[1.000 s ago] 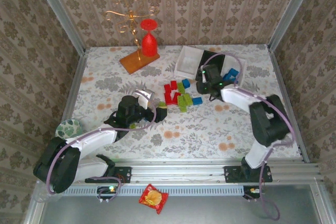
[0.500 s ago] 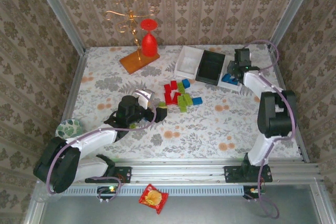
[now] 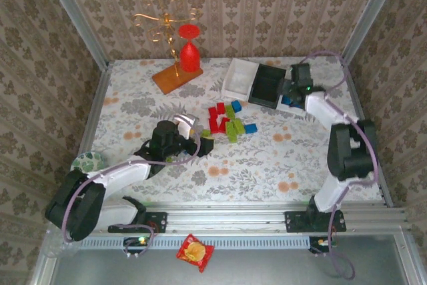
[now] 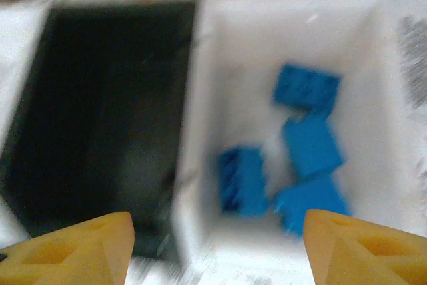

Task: Sort the legos into containers by color
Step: Place the lego in the container, then pick up the lego from the center of the table.

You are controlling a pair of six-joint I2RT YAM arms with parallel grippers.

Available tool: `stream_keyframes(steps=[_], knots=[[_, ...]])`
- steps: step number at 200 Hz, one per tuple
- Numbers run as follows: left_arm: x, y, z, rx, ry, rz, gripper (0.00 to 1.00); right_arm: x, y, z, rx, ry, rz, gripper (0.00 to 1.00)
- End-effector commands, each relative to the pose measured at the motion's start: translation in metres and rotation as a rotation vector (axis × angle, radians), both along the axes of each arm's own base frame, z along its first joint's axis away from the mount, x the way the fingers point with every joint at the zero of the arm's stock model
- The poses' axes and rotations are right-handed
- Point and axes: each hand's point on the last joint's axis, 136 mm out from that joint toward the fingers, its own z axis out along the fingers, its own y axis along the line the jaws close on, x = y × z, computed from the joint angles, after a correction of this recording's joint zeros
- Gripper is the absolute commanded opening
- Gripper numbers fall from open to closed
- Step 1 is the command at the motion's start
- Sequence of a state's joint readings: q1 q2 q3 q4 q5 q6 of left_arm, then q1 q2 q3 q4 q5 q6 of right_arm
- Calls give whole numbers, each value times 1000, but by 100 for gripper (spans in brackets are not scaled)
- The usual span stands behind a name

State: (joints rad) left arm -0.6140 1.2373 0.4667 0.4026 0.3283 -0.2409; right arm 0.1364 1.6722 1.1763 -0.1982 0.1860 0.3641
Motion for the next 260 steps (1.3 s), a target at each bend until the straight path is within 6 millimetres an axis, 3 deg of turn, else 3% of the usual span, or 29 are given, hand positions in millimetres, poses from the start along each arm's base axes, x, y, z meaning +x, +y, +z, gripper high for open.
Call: stream_keyframes(steps=[1, 27, 44, 86, 115, 146, 179, 182, 190, 260], knots=[[3, -3, 4, 47, -4, -30, 100, -40, 50, -6, -12, 11, 150, 71], [23, 28, -13, 150, 72, 141, 100, -79, 93, -20, -44, 48, 296, 73], [30, 51, -21, 160, 166, 265, 98, -95, 109, -23, -79, 65, 353, 74], [9, 95, -32, 253, 287, 445, 96, -113, 144, -20, -67, 40, 500, 79], [23, 126, -32, 241, 293, 516, 94, -123, 172, -24, -22, 7, 621, 86], [56, 126, -43, 315, 263, 463, 96, -136, 198, -27, 29, -27, 726, 93], [85, 107, -66, 401, 274, 367, 97, -141, 192, -27, 18, -47, 715, 94], [87, 106, -70, 415, 277, 362, 97, -141, 191, -17, 23, -76, 711, 94], [94, 105, -75, 449, 279, 362, 96, -142, 188, -13, 21, -90, 702, 94], [116, 76, -111, 647, 324, 267, 67, -145, 178, -3, 23, -127, 660, 94]])
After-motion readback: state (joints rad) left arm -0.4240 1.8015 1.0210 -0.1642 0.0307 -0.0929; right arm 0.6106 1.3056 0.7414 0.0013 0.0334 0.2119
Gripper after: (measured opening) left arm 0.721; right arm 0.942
